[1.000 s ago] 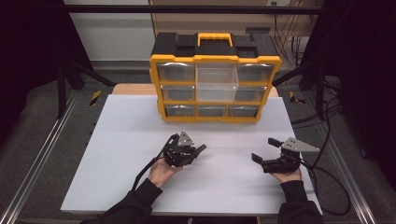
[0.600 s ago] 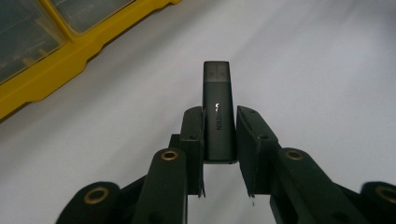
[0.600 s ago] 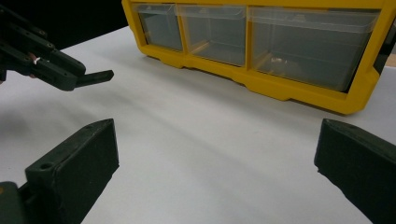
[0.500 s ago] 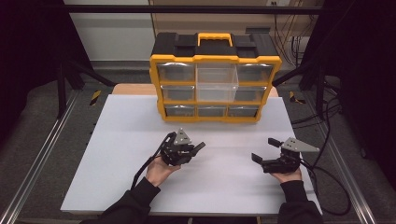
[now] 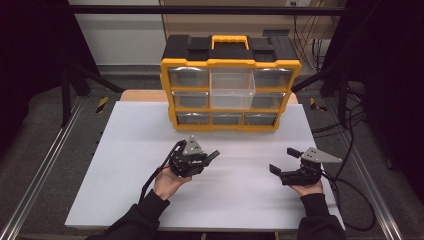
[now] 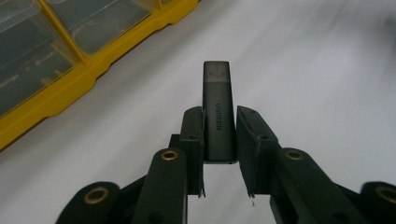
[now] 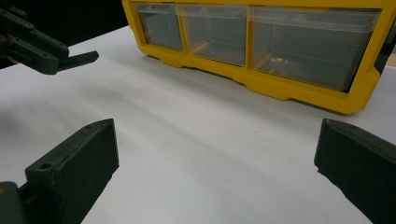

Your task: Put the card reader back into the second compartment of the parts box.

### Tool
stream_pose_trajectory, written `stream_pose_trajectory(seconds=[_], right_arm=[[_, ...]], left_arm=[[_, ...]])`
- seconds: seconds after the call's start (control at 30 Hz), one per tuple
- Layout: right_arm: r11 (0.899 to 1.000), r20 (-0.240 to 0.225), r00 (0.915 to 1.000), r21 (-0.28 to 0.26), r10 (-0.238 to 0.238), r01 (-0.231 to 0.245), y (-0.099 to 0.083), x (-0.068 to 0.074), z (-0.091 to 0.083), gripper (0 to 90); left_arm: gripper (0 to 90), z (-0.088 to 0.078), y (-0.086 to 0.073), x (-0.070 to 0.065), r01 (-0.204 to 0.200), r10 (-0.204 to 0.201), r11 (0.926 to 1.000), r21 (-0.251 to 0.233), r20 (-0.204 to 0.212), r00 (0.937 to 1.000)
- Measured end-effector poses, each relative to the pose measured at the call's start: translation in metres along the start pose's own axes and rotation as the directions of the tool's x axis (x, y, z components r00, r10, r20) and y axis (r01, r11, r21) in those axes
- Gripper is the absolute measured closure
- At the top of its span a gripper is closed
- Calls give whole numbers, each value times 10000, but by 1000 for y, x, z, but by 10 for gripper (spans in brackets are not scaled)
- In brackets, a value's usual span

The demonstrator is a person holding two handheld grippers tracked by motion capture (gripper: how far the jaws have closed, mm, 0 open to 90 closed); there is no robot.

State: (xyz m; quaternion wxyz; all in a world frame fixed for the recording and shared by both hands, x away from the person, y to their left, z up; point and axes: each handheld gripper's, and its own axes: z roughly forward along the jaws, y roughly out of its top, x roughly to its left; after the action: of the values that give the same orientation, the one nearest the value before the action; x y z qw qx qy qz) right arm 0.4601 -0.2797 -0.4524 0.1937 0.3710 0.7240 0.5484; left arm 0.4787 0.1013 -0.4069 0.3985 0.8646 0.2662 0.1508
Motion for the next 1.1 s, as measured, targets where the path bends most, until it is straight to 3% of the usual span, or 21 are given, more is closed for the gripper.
stream_pose_trajectory(seconds=[1.1], right_arm=[[10000,-17,10000,11,8,-8,0,0,0,2]], left_arm=[[730,-30,13,1,-78,70,9981,-610,-135,9999]])
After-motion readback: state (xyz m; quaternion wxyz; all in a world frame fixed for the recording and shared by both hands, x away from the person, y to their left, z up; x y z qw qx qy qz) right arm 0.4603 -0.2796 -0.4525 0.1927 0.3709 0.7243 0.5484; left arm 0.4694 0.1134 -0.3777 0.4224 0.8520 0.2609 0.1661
